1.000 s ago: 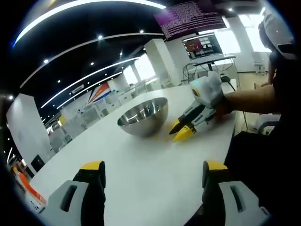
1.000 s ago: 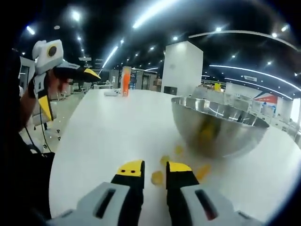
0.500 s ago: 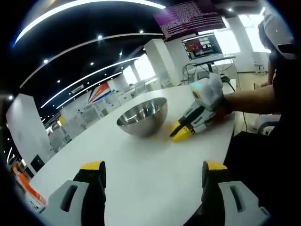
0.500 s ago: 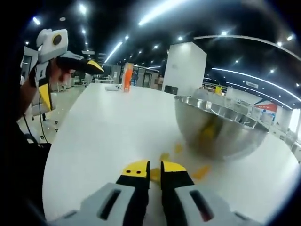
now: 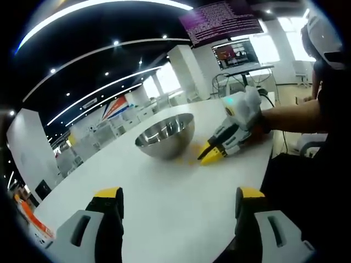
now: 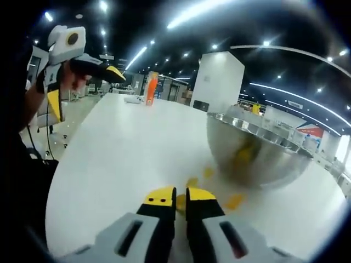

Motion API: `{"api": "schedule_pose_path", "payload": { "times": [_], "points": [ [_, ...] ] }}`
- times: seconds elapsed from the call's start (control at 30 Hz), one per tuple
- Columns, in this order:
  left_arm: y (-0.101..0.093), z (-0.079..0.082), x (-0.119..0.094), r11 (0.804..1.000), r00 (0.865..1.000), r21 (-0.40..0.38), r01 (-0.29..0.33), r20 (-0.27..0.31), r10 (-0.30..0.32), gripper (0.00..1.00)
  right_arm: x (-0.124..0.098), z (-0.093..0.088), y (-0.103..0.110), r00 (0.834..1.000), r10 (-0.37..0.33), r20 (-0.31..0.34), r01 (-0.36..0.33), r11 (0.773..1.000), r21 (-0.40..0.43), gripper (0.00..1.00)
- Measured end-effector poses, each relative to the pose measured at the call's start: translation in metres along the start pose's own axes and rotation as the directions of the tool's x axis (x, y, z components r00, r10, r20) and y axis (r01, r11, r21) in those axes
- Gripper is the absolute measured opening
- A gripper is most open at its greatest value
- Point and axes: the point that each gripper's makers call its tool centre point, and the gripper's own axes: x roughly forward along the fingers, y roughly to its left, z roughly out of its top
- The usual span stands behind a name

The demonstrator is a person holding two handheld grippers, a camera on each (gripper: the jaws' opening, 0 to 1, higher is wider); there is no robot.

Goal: Pick up the QQ candy scattered on the table and place it into the stainless steel bowl on the table

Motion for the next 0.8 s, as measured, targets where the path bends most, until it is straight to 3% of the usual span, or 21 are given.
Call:
{"api": "schedule_pose_path", "payload": {
  "times": [0.5, 0.8],
  "points": [
    [0.0, 0.001, -0.001, 1.0, 1.0, -0.002, -0.006, 0.001, 0.006, 0.85, -0.006, 0.005, -0.005, 1.0, -0.013, 0.001, 0.012, 1.0, 0.028, 0.07],
    [0.002, 0.002, -0.001, 1.0, 1.0, 0.001, -0.011, 0.002, 0.011, 0.84, -0.018, 0.03, -0.006, 0.999, -0.021, 0.034, 0.02, 0.999, 0.03, 0.07]
  ]
}}
